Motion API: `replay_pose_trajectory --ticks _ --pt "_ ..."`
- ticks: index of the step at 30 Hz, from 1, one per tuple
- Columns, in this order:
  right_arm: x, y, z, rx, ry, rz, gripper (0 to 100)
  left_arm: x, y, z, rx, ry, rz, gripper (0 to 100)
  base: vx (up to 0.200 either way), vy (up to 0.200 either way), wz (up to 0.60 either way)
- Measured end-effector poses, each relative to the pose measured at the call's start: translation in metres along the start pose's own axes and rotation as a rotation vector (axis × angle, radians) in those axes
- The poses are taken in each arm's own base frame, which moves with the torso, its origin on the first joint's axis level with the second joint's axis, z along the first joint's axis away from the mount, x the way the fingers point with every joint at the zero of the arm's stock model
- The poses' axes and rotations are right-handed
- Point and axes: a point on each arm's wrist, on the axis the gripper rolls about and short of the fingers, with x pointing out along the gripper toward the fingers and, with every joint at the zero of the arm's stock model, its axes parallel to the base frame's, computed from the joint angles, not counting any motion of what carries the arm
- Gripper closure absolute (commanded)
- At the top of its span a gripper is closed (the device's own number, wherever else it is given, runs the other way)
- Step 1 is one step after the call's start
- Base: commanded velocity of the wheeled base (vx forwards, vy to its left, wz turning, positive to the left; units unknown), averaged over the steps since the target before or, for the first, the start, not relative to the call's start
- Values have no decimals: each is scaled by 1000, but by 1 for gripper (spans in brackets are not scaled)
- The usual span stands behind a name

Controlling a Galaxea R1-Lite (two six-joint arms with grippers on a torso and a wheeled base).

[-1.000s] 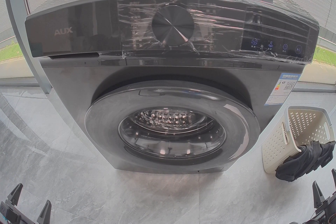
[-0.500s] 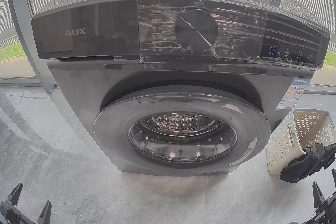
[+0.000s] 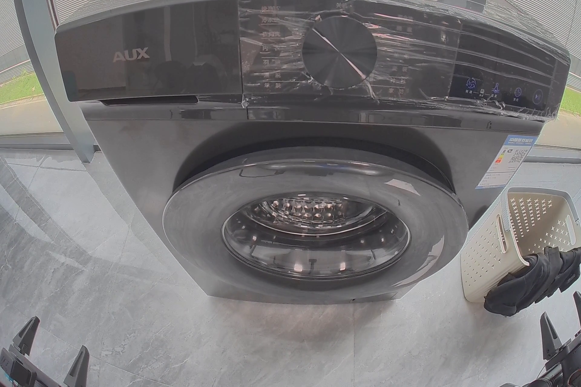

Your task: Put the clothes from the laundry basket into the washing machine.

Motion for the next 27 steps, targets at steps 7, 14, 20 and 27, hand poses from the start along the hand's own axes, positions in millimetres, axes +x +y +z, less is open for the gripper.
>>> replay_pose_trajectory --ticks 7,14,20,27 --pt "0 0 0 0 0 1 0 0 0 0 0 0 0 0 0 0 -257" --pt "0 0 0 0 0 0 0 0 0 0 0 0 0 0 0 0 0" --pt "0 0 0 0 0 0 0 0 0 0 -1 0 0 0 0 0 0" --pt "0 0 0 0 0 1 0 0 0 0 -6 0 2 0 57 0 0"
